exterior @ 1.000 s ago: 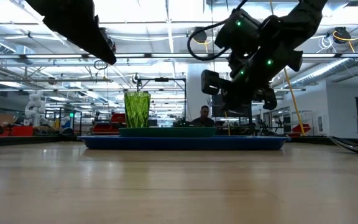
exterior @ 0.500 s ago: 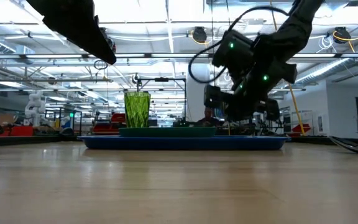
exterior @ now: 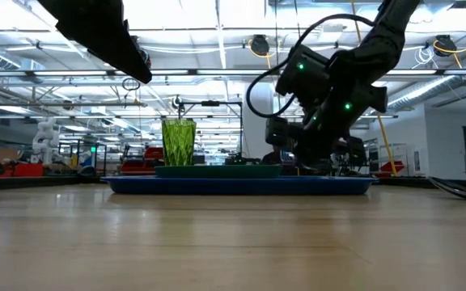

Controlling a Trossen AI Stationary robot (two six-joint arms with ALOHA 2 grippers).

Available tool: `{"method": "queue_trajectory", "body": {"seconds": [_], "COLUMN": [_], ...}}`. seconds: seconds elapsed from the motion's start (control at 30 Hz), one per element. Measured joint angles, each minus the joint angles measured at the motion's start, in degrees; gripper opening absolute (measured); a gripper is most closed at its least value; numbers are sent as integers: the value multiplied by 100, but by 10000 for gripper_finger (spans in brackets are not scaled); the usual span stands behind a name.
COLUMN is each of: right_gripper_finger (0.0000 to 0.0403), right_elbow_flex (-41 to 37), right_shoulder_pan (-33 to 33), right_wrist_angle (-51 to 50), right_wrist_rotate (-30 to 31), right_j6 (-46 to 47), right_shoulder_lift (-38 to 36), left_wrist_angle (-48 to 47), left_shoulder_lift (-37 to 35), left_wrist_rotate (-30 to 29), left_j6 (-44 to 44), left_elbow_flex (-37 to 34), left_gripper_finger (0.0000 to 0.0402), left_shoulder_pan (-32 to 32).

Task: Pick and place plate/cup/fork/spoon on tray
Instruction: Put the blue fork to the right of the green plate on the blue serving tray, then put the blue spoon to the right of the blue fork on the blue serving tray

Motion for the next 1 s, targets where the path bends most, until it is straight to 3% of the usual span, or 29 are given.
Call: {"method": "queue_trajectory", "body": {"seconds": [0.57,1.0], "right_gripper_finger": [8,79], "right_elbow_flex": [2,2], "right_shoulder_pan": [-42,-44], "right_wrist_angle": [59,62], "right_wrist_rotate": [-172,-170], "right_j6": [390,464], "right_shoulder_lift": [444,442], "left_wrist_angle": [218,273], "left_shoulder_lift": [0,0], "left_wrist_rotate": [10,45], "left_j6": [-25,-96], "left_elbow_flex": [0,0], "left_gripper_finger": [163,163], "left_shoulder_pan": [0,0]}}
